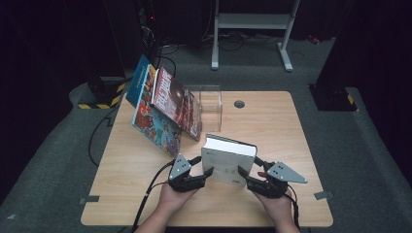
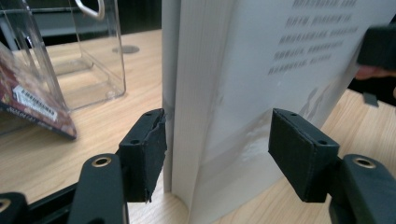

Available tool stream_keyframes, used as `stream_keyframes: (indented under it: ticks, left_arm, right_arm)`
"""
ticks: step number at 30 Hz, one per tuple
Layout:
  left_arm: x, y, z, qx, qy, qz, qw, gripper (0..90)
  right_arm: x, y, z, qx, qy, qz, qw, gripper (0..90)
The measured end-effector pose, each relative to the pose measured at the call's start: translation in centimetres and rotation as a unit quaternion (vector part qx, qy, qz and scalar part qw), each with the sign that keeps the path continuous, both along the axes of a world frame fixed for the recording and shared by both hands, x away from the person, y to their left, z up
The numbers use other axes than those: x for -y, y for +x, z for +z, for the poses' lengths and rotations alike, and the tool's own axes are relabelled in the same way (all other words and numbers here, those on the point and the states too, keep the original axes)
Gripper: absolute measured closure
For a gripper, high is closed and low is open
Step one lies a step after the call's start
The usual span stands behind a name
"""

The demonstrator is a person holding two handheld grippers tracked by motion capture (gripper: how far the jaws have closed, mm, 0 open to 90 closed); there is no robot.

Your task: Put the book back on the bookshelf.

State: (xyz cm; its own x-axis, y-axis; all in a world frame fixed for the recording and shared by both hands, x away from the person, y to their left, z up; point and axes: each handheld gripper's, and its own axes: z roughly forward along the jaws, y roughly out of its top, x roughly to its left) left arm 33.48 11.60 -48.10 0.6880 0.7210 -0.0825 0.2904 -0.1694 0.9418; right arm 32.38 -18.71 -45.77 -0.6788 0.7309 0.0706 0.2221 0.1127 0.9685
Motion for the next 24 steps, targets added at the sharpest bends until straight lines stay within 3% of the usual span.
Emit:
stream_keyframes:
  ticks: [5, 11, 13, 18, 21, 24]
  left_arm:
    - [-0.5, -0.1, 0.0, 0.003, 0.015, 0.004, 0.9999, 38.0]
    - [-1.3, 0.2, -0.6, -0.028, 0.035, 0.001, 0.9990, 40.7]
    - [-1.5, 0.2, -0.9, -0.028, 0.047, 0.007, 0.9985, 40.8]
    - [-2.2, 0.3, -2.2, -0.042, 0.084, 0.025, 0.9953, 41.1]
    - [-2.5, 0.4, -2.7, -0.056, 0.091, 0.036, 0.9936, 40.0]
    - [-2.7, 0.3, -2.9, -0.055, 0.093, 0.041, 0.9933, 39.7]
  right_arm:
    - [-0.1, 0.2, 0.1, 0.004, -0.002, 0.000, 1.0000, 33.4]
    - [-0.3, 0.4, 0.4, 0.020, 0.001, 0.005, 0.9998, 33.7]
    - [-0.4, 0.6, 0.5, 0.021, 0.003, 0.010, 0.9997, 32.9]
    - [-0.5, 1.2, 0.7, 0.016, 0.011, 0.014, 0.9997, 31.6]
    - [-0.7, 1.6, 0.8, 0.011, 0.013, 0.018, 0.9997, 30.2]
    - [-0.6, 1.8, 0.8, 0.013, 0.011, 0.022, 0.9996, 30.4]
